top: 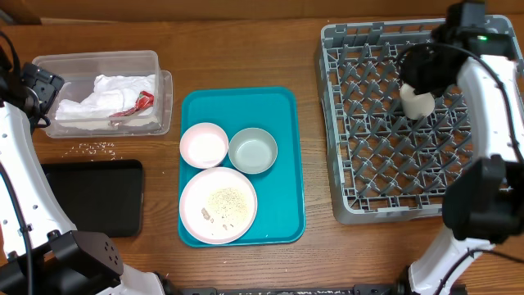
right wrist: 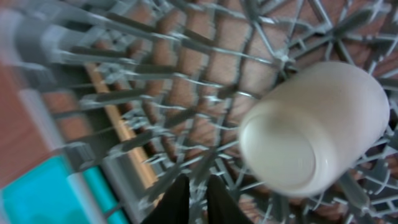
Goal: Sort waste into correct bins and load items into the dishwasher
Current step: 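Turn the cup upside down and lower it into the rack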
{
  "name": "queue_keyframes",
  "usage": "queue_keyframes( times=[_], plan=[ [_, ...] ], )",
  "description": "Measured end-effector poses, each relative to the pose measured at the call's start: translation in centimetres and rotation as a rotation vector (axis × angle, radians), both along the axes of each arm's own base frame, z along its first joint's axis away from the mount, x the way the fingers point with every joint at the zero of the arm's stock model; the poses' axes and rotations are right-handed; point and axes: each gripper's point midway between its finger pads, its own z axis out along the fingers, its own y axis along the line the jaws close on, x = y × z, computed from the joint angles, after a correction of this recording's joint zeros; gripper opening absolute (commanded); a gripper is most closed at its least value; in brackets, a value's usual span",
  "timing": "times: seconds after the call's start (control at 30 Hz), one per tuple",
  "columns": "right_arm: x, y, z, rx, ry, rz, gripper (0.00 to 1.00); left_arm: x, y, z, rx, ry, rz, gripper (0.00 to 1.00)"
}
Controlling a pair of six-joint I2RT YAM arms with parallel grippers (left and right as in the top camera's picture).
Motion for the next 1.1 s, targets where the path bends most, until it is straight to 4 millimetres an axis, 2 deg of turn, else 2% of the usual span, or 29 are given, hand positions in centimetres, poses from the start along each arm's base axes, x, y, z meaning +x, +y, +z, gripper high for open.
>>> queue_keyframes(
  times=[0.1,0.2,0.43,0.53,0.67,0.73,0.87,1.0,1.1],
  plan=[
    [-0.9,-1.4,-2.9,-0.067,0.106,-0.066,0.04,0.0,0.0,0.0,0.0,0.0,0.0,1.0],
    [-1.4,-2.3,-3.8,-0.093,0.147,-0.115,0.04,0.0,0.0,0.0,0.0,0.0,0.0,1.0],
    [-2.9,-4.0,-2.6,-0.147,0.196,-0.175,0.04,0.0,0.0,0.0,0.0,0.0,0.0,1.0],
    [-3.4,-5.5,-1.1,-0.186,0.191,-0.209,0.1,0.0,0.0,0.0,0.0,0.0,0.0,1.0],
    [-3.3,-7.3,1.2,-0.228,0.137,-0.25,0.12,0.0,0.0,0.0,0.0,0.0,0.0,1.0],
    [-3.5,-7.4,2.2,-0.238,0.116,-0.256,0.13,0.0,0.0,0.0,0.0,0.0,0.0,1.0],
    [-3.6,-7.2,2.6,-0.23,0.11,-0.253,0.12,0.0,0.0,0.0,0.0,0.0,0.0,1.0],
    [-3.9,-6.2,1.7,-0.176,0.131,-0.225,0.12,0.0,0.0,0.0,0.0,0.0,0.0,1.0],
    [-4.7,-4.5,0.5,-0.105,0.173,-0.174,0.12,0.0,0.0,0.0,0.0,0.0,0.0,1.0]
  ],
)
